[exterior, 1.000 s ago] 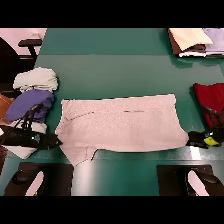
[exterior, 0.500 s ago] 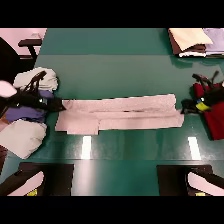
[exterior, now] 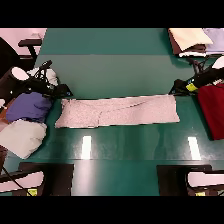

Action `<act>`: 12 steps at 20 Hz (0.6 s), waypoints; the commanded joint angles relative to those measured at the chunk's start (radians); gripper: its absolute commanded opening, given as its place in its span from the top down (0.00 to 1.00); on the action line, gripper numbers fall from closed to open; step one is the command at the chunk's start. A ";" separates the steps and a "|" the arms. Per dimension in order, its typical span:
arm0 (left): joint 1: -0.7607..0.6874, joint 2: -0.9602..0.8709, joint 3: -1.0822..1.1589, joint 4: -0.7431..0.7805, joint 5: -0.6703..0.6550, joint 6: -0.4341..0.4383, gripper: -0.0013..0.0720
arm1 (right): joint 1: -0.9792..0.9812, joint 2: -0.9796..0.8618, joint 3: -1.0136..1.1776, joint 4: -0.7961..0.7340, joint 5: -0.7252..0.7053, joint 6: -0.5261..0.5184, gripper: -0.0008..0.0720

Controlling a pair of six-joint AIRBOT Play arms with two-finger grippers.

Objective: Fold the shirts.

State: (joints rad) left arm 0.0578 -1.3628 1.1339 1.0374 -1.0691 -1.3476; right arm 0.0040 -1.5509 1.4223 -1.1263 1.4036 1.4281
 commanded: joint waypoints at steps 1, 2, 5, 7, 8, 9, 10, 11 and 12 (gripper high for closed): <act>0.000 -0.011 0.054 -0.037 -0.068 0.003 0.71 | -0.069 -0.018 0.022 0.079 0.051 -0.080 0.51; 0.000 -0.010 0.053 -0.075 -0.076 0.007 0.94 | -0.106 -0.018 0.011 0.080 0.091 -0.105 0.51; -0.026 -0.010 0.051 -0.127 -0.068 0.002 0.96 | -0.226 0.014 -0.109 0.081 0.096 -0.140 0.26; -0.090 -0.010 0.051 -0.125 -0.037 -0.013 0.96 | -0.304 0.023 -0.221 0.089 0.058 -0.148 0.19; -0.137 -0.010 0.051 -0.125 0.001 -0.045 0.96 | -0.334 0.022 -0.272 0.089 0.037 -0.155 0.19; -0.183 -0.013 0.051 -0.125 0.047 -0.080 0.96 | -0.353 0.013 -0.315 0.108 0.022 -0.186 0.20; -0.222 -0.017 0.052 -0.125 0.089 -0.105 0.96 | -0.364 -0.002 -0.347 0.158 0.011 -0.225 0.20; -0.256 -0.027 0.052 -0.125 0.124 -0.125 0.96 | -0.367 -0.019 -0.373 0.217 0.003 -0.261 0.20; -0.291 -0.043 0.052 -0.125 0.150 -0.152 0.96 | -0.360 -0.039 -0.382 0.254 -0.003 -0.275 0.20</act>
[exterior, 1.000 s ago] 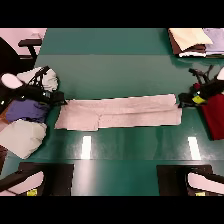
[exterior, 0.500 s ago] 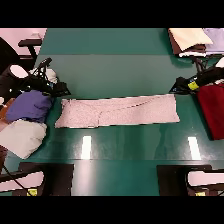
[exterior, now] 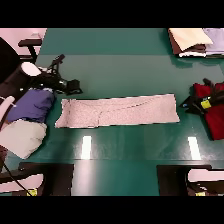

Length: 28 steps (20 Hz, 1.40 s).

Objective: Fold the shirts.

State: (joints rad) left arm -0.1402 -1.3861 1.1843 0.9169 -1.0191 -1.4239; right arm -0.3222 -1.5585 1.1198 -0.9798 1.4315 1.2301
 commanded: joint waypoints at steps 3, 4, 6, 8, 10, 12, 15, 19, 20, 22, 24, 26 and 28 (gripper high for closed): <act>-0.179 -0.084 0.002 -0.010 0.148 -0.122 0.96 | 0.031 -0.097 -0.038 0.138 -0.044 -0.082 0.20; -0.204 -0.107 0.005 -0.018 0.158 -0.124 0.96 | 0.061 -0.111 -0.013 0.148 -0.046 -0.082 0.30; -0.253 -0.154 0.025 -0.035 0.175 -0.135 0.96 | 0.115 -0.117 0.033 0.148 -0.070 -0.082 0.74; -0.295 -0.210 0.075 -0.036 0.171 -0.148 0.96 | 0.153 -0.099 0.081 0.150 -0.069 -0.082 0.98; -0.335 -0.265 0.134 -0.036 0.169 -0.149 0.96 | 0.182 -0.035 0.134 0.150 -0.051 -0.074 0.98; -0.369 -0.319 0.192 -0.035 0.169 -0.151 0.96 | 0.220 0.042 0.202 0.150 -0.022 -0.024 0.98; -0.397 -0.378 0.242 -0.034 0.136 -0.151 0.96 | 0.304 0.143 0.319 0.151 -0.014 0.016 0.98; -0.400 -0.405 0.248 -0.037 0.121 -0.151 0.96 | 0.426 0.197 0.470 0.151 -0.014 0.073 0.98; -0.400 -0.406 0.248 -0.036 0.121 -0.150 0.96 | 0.460 0.198 0.494 0.151 -0.014 0.086 0.98; -0.400 -0.409 0.248 -0.036 0.121 -0.150 0.96 | 0.531 0.197 0.529 0.159 -0.021 0.091 0.98; -0.400 -0.409 0.248 -0.036 0.129 -0.148 0.96 | 0.594 0.197 0.543 0.209 -0.050 0.090 0.98; -0.400 -0.409 0.248 -0.035 0.148 -0.147 0.96 | 0.652 0.197 0.545 0.252 -0.084 0.089 0.98; -0.390 -0.404 0.249 -0.032 0.157 -0.139 0.96 | 0.707 0.197 0.545 0.255 -0.112 0.089 0.98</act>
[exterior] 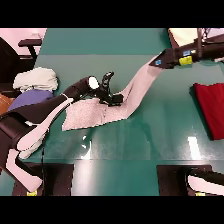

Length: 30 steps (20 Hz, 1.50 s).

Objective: Fold the shirts.

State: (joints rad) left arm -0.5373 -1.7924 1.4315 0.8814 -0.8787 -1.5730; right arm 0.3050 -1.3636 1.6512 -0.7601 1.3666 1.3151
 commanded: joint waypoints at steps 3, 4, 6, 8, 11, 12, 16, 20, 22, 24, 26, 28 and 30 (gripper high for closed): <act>0.086 0.085 0.002 0.069 0.000 0.010 0.96 | 0.159 0.002 0.013 0.034 -0.103 0.000 0.98; 0.131 0.134 0.002 0.116 -0.014 0.009 0.96 | 0.195 -0.005 0.013 0.039 -0.119 -0.008 0.98; 0.251 0.262 0.002 0.222 -0.060 0.010 0.96 | 0.280 -0.043 0.013 0.090 -0.164 -0.054 0.98; 0.377 0.394 0.002 0.298 -0.105 0.010 0.96 | 0.391 -0.118 0.014 0.183 -0.232 -0.113 0.98; 0.538 0.564 0.002 0.387 -0.139 0.010 0.96 | 0.569 -0.288 0.077 0.201 -0.327 -0.181 0.97; 0.584 0.608 0.002 0.399 -0.144 0.010 0.96 | 0.615 -0.351 0.132 0.186 -0.343 -0.196 0.89; 0.698 0.703 0.002 0.402 -0.185 0.011 0.96 | 0.685 -0.530 0.330 0.119 -0.192 -0.182 0.12; 0.706 0.712 0.001 0.405 -0.245 0.038 0.96 | 0.570 -0.495 0.285 -0.082 -0.010 -0.076 0.30; 0.706 0.712 0.001 0.405 -0.260 0.039 0.96 | 0.462 -0.417 0.138 -0.101 -0.034 -0.058 0.30; 0.706 0.712 0.001 0.399 -0.269 0.039 0.96 | 0.332 -0.326 -0.046 -0.122 -0.079 -0.031 0.30; 0.706 0.712 0.001 0.389 -0.282 0.039 0.96 | 0.216 -0.262 -0.209 -0.126 -0.124 -0.024 0.21; 0.706 0.712 0.001 0.363 -0.282 0.038 0.96 | 0.119 -0.251 -0.317 -0.123 -0.132 0.008 0.04; 0.706 0.712 0.001 0.340 -0.282 0.039 0.96 | 0.074 -0.282 -0.371 -0.118 -0.136 0.024 0.06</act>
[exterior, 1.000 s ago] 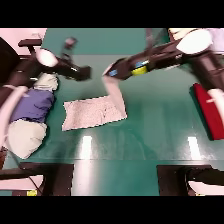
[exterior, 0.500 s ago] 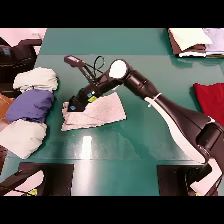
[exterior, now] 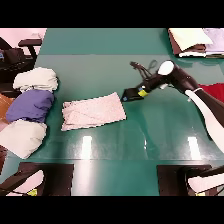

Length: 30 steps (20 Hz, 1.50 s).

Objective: Fold the shirts.

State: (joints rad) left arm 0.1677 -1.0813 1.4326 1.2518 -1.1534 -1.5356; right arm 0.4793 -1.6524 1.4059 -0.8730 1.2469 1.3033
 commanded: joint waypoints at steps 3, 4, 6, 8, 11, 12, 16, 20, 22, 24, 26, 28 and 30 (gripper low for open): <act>0.001 0.001 0.000 -0.052 -0.005 0.003 0.96 | -0.081 -0.077 -0.131 0.081 -0.029 0.030 0.06; 0.001 0.001 0.000 -0.056 -0.003 0.003 0.96 | -0.060 -0.111 -0.110 0.112 -0.035 0.026 0.08; 0.001 0.001 0.000 -0.056 -0.004 0.015 0.96 | -0.003 -0.188 -0.029 0.163 -0.034 0.016 0.09; 0.001 0.001 0.000 -0.058 -0.003 0.018 0.96 | 0.064 -0.259 0.067 0.203 -0.038 0.016 0.19; 0.001 0.001 0.000 -0.071 -0.005 0.018 0.96 | 0.140 -0.331 0.195 0.208 -0.044 0.016 0.77; -0.002 0.001 0.000 -0.075 -0.007 0.018 0.96 | 0.154 -0.344 0.237 0.194 -0.043 0.016 0.98; -0.109 0.001 0.000 -0.072 -0.006 0.026 0.96 | 0.110 -0.291 0.332 0.031 -0.042 0.098 0.98; -0.243 0.001 0.000 -0.071 0.006 0.048 0.96 | -0.113 -0.122 0.332 -0.152 0.009 0.166 0.98; -0.287 0.001 0.000 -0.071 0.023 0.047 0.96 | -0.264 -0.033 0.332 -0.225 0.038 0.192 0.98; -0.314 0.001 0.000 -0.075 0.039 0.042 0.96 | -0.427 0.045 0.332 -0.278 0.048 0.207 0.98; -0.314 0.001 0.000 -0.108 0.046 0.042 0.96 | -0.596 0.099 0.332 -0.281 0.047 0.208 0.98; -0.314 0.001 0.000 -0.116 0.047 0.042 0.96 | -0.752 0.128 0.332 -0.278 0.039 0.208 0.98; -0.314 0.001 0.000 -0.122 0.047 0.041 0.96 | -0.883 0.134 0.332 -0.264 0.029 0.208 0.98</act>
State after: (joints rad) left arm -0.1379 -1.0809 1.4326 1.1442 -1.1137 -1.4921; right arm -0.2092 -1.5558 1.7367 -1.1286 1.2839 1.5040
